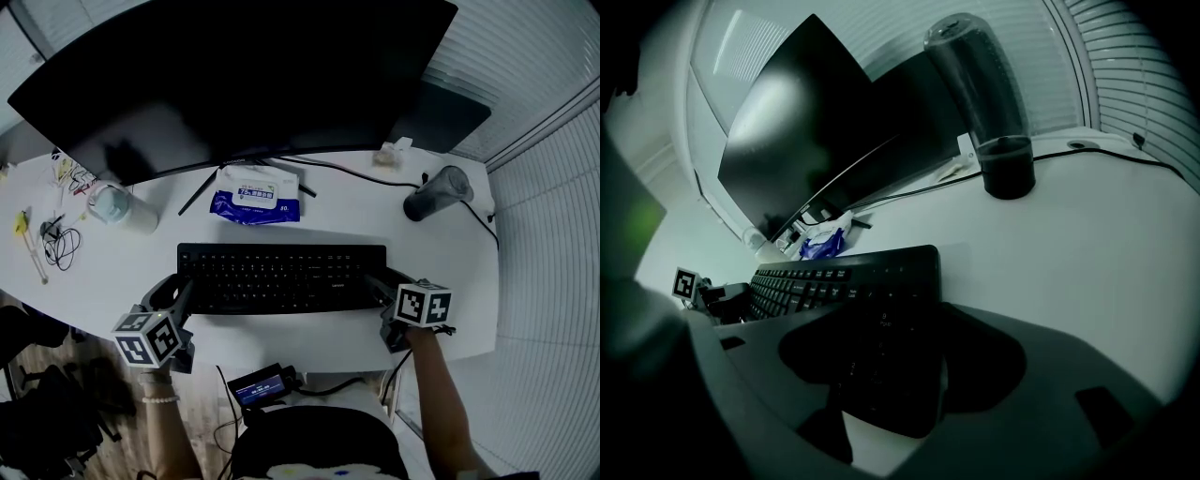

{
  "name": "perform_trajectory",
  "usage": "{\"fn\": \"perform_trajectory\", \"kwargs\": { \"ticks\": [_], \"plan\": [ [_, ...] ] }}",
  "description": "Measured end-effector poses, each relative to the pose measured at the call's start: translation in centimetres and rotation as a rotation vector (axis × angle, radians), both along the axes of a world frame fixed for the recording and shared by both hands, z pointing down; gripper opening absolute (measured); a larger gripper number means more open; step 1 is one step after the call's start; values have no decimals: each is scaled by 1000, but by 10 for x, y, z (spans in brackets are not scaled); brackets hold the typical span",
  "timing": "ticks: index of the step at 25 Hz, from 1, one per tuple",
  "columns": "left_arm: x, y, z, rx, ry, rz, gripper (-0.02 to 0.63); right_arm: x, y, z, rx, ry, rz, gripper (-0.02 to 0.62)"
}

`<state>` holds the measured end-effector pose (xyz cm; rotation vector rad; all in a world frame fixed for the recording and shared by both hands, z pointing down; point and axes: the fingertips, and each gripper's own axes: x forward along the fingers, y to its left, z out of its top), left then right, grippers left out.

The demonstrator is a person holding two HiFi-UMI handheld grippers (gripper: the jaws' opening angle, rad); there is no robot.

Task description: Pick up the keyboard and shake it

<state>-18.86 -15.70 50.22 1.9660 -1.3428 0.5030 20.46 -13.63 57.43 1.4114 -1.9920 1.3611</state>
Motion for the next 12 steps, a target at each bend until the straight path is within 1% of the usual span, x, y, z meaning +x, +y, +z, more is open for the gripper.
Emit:
{"fn": "perform_trajectory", "kwargs": {
  "ticks": [5,9,12],
  "plan": [
    [2,-1,-1,12,-8,4,186,3,3,-4,25,15,25,287],
    [4,-3,-4,32,-8,8,186,5,1,-15,69,36,32,285],
    [7,-5,-9,59,-3,6,186,9,-2,-29,122,70,35,285]
  ]
}}
